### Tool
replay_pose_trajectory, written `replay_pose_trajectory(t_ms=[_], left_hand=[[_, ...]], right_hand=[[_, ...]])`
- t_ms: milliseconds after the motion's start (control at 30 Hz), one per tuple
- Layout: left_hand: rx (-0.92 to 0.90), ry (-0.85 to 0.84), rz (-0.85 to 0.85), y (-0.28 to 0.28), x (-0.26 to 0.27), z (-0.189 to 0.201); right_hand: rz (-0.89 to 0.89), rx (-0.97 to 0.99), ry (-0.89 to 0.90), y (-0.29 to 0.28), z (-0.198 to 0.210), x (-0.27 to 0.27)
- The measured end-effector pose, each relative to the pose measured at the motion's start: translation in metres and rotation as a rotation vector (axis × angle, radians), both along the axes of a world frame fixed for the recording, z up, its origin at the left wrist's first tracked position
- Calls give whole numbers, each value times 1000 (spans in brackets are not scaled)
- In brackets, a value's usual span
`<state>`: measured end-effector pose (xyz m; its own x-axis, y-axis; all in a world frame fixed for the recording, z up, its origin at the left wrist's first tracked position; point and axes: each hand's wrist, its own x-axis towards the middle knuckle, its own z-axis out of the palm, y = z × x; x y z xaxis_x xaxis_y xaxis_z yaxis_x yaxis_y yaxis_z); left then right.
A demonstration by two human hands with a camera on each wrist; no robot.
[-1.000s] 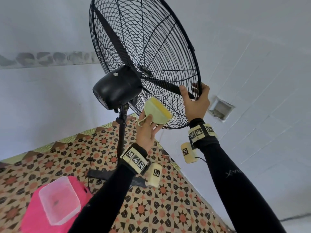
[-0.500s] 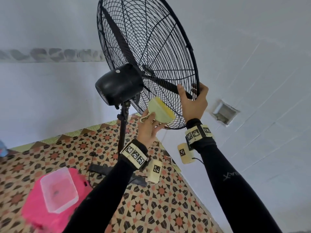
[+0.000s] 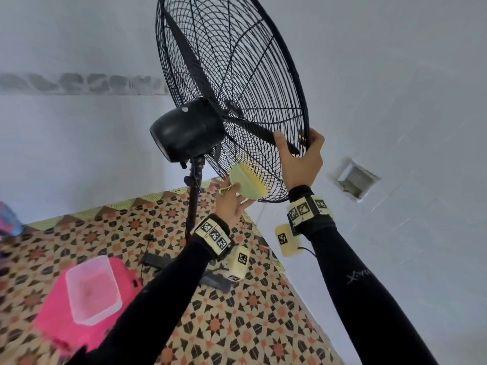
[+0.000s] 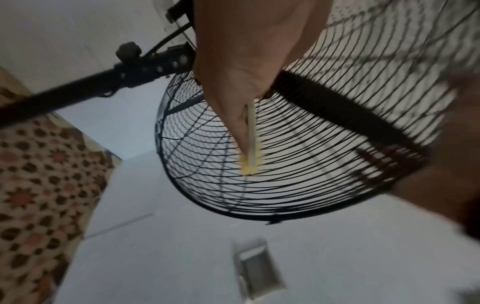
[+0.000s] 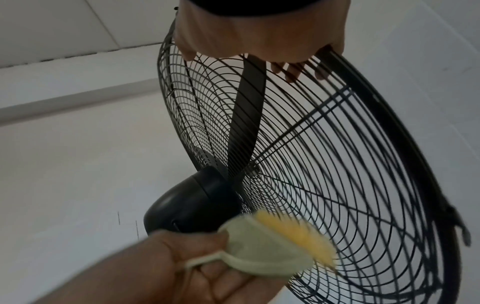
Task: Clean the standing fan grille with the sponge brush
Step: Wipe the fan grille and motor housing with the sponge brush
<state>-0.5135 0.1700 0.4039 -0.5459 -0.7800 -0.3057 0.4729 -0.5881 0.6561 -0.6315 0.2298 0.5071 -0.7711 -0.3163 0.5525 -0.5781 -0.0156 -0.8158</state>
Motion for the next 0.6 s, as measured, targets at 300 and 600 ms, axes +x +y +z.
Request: replay_pose_trajectory(t_ms=[300, 600], left_hand=[[-12, 75, -17, 44, 8, 0], [-11, -152, 20, 44, -9, -19]], right_hand=[[228, 308, -194, 38, -37, -35], [281, 295, -229, 44, -38, -23]])
